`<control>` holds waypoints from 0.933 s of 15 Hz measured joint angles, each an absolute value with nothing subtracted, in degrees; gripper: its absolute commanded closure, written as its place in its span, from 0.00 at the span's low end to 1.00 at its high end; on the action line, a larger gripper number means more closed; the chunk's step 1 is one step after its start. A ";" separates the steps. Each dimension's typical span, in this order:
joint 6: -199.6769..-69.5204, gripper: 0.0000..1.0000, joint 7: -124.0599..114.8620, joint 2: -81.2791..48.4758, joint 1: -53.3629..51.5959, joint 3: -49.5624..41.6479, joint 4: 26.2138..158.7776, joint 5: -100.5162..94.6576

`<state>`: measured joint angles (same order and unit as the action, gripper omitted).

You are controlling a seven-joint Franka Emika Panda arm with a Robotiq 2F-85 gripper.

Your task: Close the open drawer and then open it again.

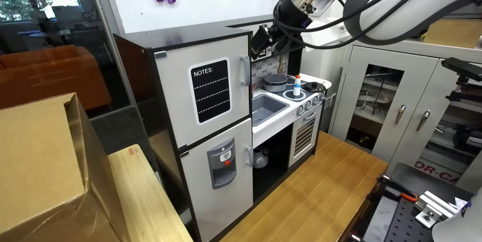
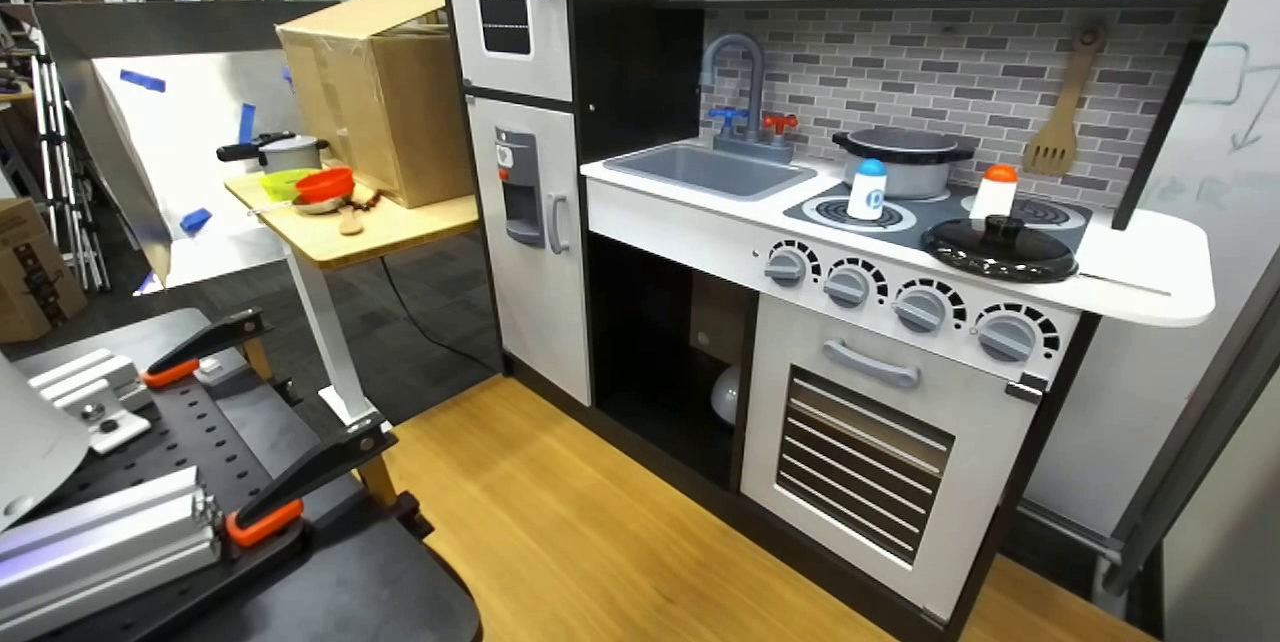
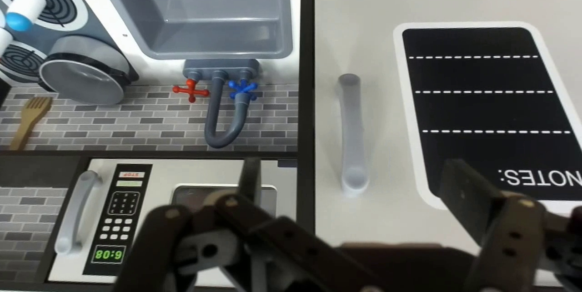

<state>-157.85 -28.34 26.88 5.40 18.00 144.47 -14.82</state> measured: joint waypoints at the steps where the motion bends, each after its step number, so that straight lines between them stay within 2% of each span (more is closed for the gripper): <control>1: -158.68 0.00 -27.99 25.93 5.42 18.28 144.32 -14.82; 14: -162.71 0.00 -27.36 17.93 6.25 19.10 141.14 -17.61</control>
<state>-162.71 -27.36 17.93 6.25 19.10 141.14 -17.61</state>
